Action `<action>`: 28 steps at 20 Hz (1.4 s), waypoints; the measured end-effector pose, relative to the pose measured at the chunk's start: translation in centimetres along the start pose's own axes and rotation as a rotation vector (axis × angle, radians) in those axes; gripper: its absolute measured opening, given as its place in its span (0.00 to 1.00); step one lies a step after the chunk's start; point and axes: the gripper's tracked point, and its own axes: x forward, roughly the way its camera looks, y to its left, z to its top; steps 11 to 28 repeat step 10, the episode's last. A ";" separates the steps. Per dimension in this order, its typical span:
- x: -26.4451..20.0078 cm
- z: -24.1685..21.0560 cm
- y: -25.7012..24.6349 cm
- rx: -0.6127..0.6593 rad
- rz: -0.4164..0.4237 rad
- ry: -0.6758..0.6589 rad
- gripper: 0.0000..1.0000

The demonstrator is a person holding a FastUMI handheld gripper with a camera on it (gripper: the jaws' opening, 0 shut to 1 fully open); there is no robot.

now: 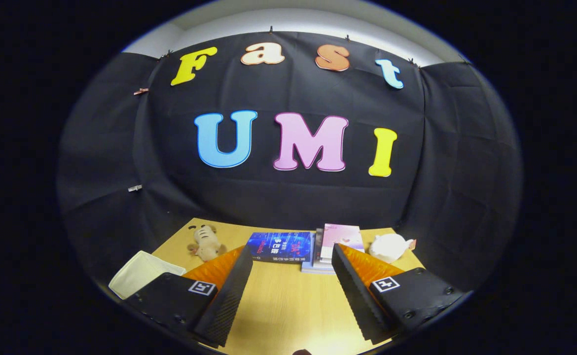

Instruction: Open the storage box then place both shoes into the box .Put the left shoe in first, then the right shoe, with the right side of both shoes facing outward in a uniform manner.

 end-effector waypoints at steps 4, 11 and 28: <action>-1.7 0.6 -1.9 -0.051 -0.058 -0.056 0.98; -3.0 0.4 -3.4 -0.071 -0.073 -0.080 0.98; -3.0 0.4 -3.4 -0.071 -0.073 -0.080 0.98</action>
